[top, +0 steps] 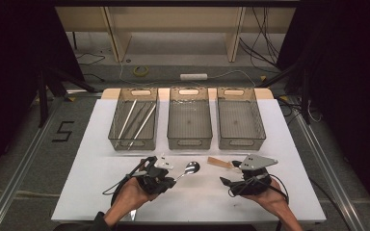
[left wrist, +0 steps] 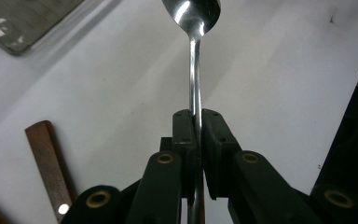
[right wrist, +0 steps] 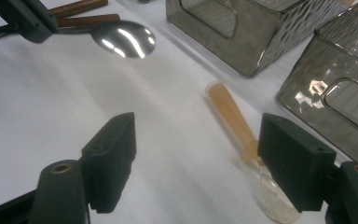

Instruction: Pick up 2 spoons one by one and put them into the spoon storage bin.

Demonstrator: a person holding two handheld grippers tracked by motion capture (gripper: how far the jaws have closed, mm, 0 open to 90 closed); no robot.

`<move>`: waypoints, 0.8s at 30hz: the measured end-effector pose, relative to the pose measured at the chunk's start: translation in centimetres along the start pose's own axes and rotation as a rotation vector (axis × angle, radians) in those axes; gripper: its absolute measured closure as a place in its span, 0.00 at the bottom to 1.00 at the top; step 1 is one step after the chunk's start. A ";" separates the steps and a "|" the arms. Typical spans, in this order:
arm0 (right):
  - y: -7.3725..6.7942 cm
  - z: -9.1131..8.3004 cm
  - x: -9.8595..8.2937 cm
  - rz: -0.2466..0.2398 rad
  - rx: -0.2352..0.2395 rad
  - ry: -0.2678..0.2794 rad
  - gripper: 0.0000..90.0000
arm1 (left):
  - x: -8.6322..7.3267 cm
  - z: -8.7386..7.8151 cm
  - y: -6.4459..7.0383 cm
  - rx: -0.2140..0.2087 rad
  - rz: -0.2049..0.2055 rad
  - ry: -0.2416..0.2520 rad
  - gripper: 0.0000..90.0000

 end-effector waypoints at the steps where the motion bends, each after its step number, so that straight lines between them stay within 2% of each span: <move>1: 0.0 0.0 0.0 0.001 0.000 0.001 0.32 | 0.0 -0.1 0.0 -0.001 0.000 0.009 0.93; 11: 0.0 0.0 0.0 0.006 0.000 0.002 0.32 | 0.5 -1.5 -0.4 -0.005 -0.001 0.042 0.93; 20: 0.0 0.0 0.0 0.007 0.002 0.002 0.32 | 1.3 -3.7 -2.3 0.021 -0.027 0.096 0.93; 24: -0.1 0.1 0.0 0.009 0.004 0.003 0.32 | 1.6 -4.6 -3.5 0.041 -0.054 0.122 0.93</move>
Point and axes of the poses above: each handheld gripper's, and its own axes: z roughly forward along the jaws, x roughly out of its top, y roughly to its right, the point moved 2 cm from there along z, roughly forward along the jaws, and after that the axes turned 5 degrees about -x, right-handed, at the moved point
